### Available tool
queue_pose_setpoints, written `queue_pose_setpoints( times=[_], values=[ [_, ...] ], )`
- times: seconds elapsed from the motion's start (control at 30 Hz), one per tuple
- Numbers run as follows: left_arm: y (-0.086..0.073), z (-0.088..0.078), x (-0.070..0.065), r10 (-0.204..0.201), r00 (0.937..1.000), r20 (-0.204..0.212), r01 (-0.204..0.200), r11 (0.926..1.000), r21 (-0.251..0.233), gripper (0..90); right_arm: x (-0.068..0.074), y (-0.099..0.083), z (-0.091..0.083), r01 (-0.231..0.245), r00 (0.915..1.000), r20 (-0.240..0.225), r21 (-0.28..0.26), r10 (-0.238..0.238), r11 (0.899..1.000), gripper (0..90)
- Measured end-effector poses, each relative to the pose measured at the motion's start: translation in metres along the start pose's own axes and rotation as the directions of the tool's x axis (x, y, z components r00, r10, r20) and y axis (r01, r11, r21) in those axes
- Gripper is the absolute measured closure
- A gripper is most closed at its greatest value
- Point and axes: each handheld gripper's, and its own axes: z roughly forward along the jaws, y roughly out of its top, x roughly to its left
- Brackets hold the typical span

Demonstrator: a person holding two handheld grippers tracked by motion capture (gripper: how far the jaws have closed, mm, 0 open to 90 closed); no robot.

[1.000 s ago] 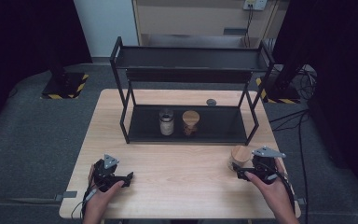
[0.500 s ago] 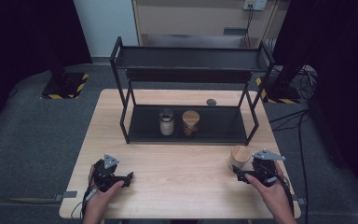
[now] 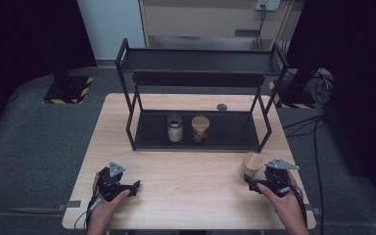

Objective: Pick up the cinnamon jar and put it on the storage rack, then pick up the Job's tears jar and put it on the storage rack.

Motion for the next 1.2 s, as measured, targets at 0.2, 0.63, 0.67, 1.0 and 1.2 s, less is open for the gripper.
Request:
queue_pose_setpoints(
  times=[0.2, 0.63, 0.67, 1.0, 1.2],
  values=[
    [0.0, 0.0, 0.0, 0.0, 1.0, 0.0, 0.0, 1.0, 0.0, 0.0, -0.001, -0.003, 0.001, -0.003, 1.0, 0.002, 0.004, 0.003, 1.0, 3.8],
    [0.0, 0.0, 0.0, 0.0, 1.0, 0.0, 0.0, 1.0, 0.0, 0.0, 0.001, 0.002, 0.01, 0.002, 1.0, 0.003, 0.006, -0.002, 1.0, 4.3],
    [0.0, 0.0, 0.0, 0.0, 1.0, 0.0, 0.0, 1.0, 0.0, 0.0, 0.001, 0.003, 0.012, 0.004, 1.0, 0.004, 0.006, -0.004, 1.0, 4.4],
    [0.0, 0.0, 0.0, 0.0, 1.0, 0.0, 0.0, 1.0, 0.0, 0.0, 0.002, 0.013, 0.022, 0.01, 0.9997, 0.021, 0.007, -0.01, 1.0, 5.6],
    [0.0, 0.0, 0.0, 0.0, 1.0, 0.0, 0.0, 1.0, 0.0, 0.0, 0.002, 0.015, 0.026, 0.008, 0.9995, 0.031, 0.0, -0.008, 1.0, 7.7]
  ],
)
